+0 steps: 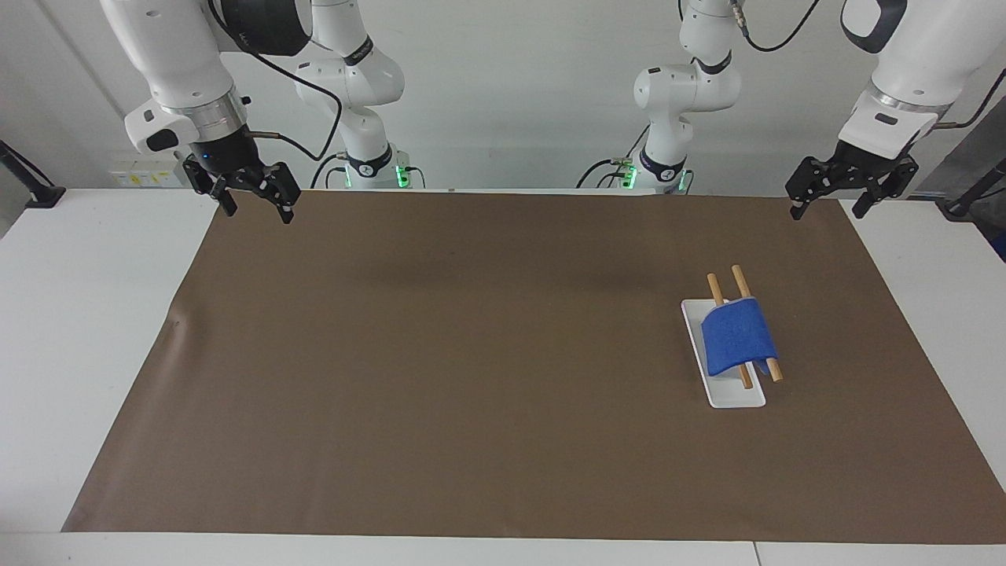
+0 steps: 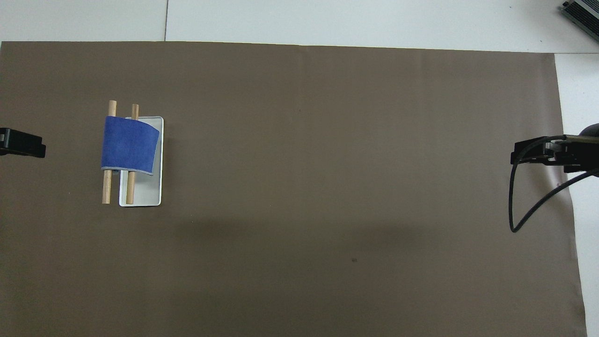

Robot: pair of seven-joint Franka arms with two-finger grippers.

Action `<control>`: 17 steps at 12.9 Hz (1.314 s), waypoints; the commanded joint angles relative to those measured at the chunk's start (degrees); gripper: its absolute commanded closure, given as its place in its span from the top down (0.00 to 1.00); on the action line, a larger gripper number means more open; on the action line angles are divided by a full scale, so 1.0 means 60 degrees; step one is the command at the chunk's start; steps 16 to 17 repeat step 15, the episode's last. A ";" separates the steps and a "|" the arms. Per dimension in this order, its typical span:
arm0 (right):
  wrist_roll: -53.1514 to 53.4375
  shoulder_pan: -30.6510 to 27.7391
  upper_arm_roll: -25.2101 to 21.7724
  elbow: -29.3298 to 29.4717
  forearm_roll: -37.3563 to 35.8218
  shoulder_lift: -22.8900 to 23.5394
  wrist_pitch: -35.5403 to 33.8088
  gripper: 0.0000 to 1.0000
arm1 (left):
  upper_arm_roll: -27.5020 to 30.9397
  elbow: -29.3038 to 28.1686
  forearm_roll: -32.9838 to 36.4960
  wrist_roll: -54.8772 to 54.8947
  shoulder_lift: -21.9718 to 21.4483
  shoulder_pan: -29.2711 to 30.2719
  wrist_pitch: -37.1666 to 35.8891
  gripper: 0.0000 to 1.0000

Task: Right arm passes towel to left arm to hang

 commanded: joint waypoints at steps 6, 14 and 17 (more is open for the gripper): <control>-0.0113 -0.0012 0.0034 0.0114 -0.0144 0.0002 -0.0270 1.00 | 0.0060 -0.0230 -0.0077 -0.0163 -0.0133 -0.0076 0.0206 1.00; -0.0113 -0.0027 0.0034 0.0070 -0.0012 -0.0013 -0.0285 1.00 | 0.0060 -0.0244 -0.0092 -0.0661 -0.0133 -0.0076 0.0221 1.00; -0.0113 -0.0027 0.0034 0.0070 -0.0012 -0.0013 -0.0285 1.00 | 0.0060 -0.0244 -0.0092 -0.0676 -0.0133 -0.0076 0.0221 1.00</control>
